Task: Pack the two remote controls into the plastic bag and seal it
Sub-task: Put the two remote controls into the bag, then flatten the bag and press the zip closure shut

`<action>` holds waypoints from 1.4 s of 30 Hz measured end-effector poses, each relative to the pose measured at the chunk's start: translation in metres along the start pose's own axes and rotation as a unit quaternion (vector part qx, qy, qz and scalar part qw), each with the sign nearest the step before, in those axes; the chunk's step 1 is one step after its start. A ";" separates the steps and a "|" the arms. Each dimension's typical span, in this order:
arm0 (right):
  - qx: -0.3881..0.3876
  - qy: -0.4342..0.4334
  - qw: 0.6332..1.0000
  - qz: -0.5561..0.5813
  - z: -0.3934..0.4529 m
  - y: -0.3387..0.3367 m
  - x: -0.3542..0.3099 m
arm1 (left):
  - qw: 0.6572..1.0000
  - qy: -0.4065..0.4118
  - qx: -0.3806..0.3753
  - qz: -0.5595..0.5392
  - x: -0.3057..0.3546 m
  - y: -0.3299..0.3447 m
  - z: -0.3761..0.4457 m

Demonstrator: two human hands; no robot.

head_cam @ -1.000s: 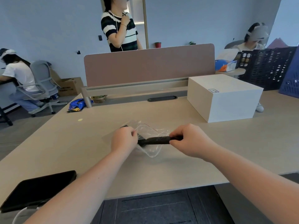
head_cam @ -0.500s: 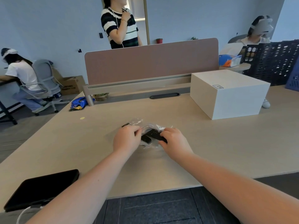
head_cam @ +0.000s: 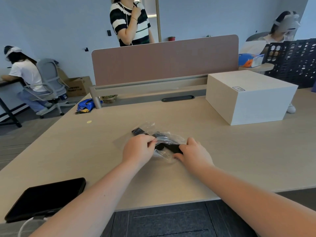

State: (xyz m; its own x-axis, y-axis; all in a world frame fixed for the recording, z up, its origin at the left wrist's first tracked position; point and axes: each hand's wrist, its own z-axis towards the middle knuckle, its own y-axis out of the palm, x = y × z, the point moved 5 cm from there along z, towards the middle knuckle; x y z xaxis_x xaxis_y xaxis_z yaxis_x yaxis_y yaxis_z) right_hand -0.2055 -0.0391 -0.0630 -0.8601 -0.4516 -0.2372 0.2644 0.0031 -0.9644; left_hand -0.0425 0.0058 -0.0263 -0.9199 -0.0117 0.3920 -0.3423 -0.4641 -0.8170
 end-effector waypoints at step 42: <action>0.089 -0.031 0.995 0.041 0.030 -0.017 0.022 | 0.986 0.036 -0.125 0.108 -0.014 0.007 -0.030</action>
State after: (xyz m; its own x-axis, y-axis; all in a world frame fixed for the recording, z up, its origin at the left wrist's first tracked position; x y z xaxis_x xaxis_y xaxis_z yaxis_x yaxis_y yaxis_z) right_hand -0.2163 -0.0759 -0.0483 -0.8053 -0.5109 -0.3008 0.4103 -0.1141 -0.9048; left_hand -0.0375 0.0288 -0.0503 -0.9846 -0.0200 0.1736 -0.1648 -0.2243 -0.9605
